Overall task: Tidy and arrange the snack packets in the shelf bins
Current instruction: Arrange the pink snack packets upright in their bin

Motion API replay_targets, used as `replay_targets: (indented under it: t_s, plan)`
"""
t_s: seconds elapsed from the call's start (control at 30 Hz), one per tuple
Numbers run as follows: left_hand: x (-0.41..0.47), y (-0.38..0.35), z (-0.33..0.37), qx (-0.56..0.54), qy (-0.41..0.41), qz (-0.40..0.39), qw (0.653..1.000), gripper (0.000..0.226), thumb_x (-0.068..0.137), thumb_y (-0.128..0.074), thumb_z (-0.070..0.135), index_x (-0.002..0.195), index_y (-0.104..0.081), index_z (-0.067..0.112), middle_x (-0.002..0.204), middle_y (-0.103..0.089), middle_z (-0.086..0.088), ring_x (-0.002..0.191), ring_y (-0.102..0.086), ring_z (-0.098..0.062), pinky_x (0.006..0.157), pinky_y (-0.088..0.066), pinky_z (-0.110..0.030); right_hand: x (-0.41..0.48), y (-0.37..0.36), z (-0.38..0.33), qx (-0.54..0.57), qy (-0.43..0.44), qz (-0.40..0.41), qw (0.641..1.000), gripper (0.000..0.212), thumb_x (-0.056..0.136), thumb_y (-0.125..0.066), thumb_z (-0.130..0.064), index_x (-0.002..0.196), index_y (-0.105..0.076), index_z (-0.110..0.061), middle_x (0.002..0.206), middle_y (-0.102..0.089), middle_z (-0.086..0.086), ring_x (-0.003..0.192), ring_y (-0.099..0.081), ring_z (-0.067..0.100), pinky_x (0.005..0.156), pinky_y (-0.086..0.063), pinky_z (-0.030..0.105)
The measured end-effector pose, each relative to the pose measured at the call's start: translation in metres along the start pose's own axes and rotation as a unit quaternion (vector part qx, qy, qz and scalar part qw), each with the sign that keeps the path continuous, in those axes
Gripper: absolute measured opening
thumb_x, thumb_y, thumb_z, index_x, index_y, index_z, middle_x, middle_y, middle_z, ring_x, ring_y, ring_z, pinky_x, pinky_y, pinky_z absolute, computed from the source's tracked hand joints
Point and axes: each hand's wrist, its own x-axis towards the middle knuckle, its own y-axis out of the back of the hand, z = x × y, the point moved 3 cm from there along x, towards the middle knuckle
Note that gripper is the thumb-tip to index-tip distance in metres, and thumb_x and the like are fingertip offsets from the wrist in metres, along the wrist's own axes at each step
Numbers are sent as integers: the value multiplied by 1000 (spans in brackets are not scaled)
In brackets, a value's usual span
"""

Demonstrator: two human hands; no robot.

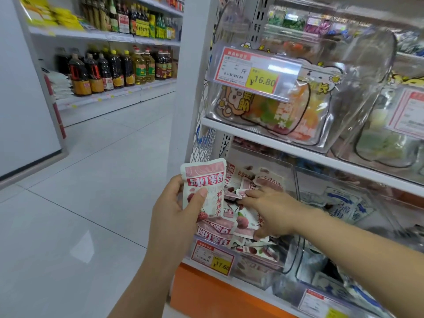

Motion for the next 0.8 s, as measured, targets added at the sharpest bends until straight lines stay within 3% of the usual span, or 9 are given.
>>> replay_targets:
  t_s: [0.1,0.17,0.23,0.33,0.4,0.53,0.6,0.7,0.8]
  plan:
    - [1,2,0,-1,-1,6,1000,17,91,-59,22,99,-58,36,89,-68,27,80,-67,5,57,-54,-17,-7,2,4,21,6,52,998,63,85,-60,-20,141,-35,-35,151,-30,-5,132,-35,21,105,-39,36]
    - [2,4,0,-4,2,11,1000,17,90,-59,22,99,-58,36,87,-68,28,80,-66,7,55,-53,-15,-10,3,9,53,4,77,996,57,88,-54,-14,137,-41,-39,151,-31,-5,131,-38,20,102,-42,37]
    - [2,4,0,-5,3,14,1000,18,90,-59,21,99,-58,36,85,-68,28,80,-66,8,53,-52,-13,-12,1,11,75,-4,52,996,62,85,-64,-32,139,-37,-42,155,-23,-4,138,-30,22,107,-38,40]
    - [2,4,-1,-4,4,17,1000,17,90,-60,20,99,-58,35,84,-68,27,80,-66,8,53,-52,-13,-12,-9,8,50,-35,8,998,91,70,-74,-52,145,-24,-37,157,-14,-3,142,-17,25,109,-36,44]
    - [1,3,-1,-3,1,20,1000,18,89,-60,20,101,-59,34,86,-69,23,80,-66,7,54,-52,-13,-9,-11,4,20,-39,32,999,90,72,-74,-46,144,-23,-34,156,-17,1,140,-19,27,105,-40,44]
    - [-1,5,-1,-6,-5,22,1000,19,90,-60,19,99,-59,35,89,-70,20,83,-67,5,55,-53,-14,-14,-2,11,38,-31,96,994,68,77,-67,-33,137,-35,-39,144,-39,-2,128,-38,20,100,-43,36]
    - [-1,6,0,-8,-7,19,1000,20,90,-60,18,98,-59,36,89,-69,23,83,-67,5,55,-53,-15,-22,-2,12,80,-18,44,996,73,75,-71,-45,139,-35,-41,142,-39,-6,128,-37,18,105,-39,37]
    - [0,5,1,-10,-13,17,1000,19,90,-60,18,97,-59,36,88,-69,25,83,-66,5,55,-53,-14,-30,-1,12,115,-11,-56,992,76,77,-62,-62,143,-34,-37,146,-34,-4,136,-28,20,110,-32,40]
    - [0,2,0,-3,-12,16,1000,18,89,-60,20,96,-58,37,85,-68,27,82,-66,7,54,-52,-14,-24,-1,15,82,-34,-24,996,76,81,-65,-50,146,-28,-34,147,-33,-5,133,-32,21,106,-37,41]
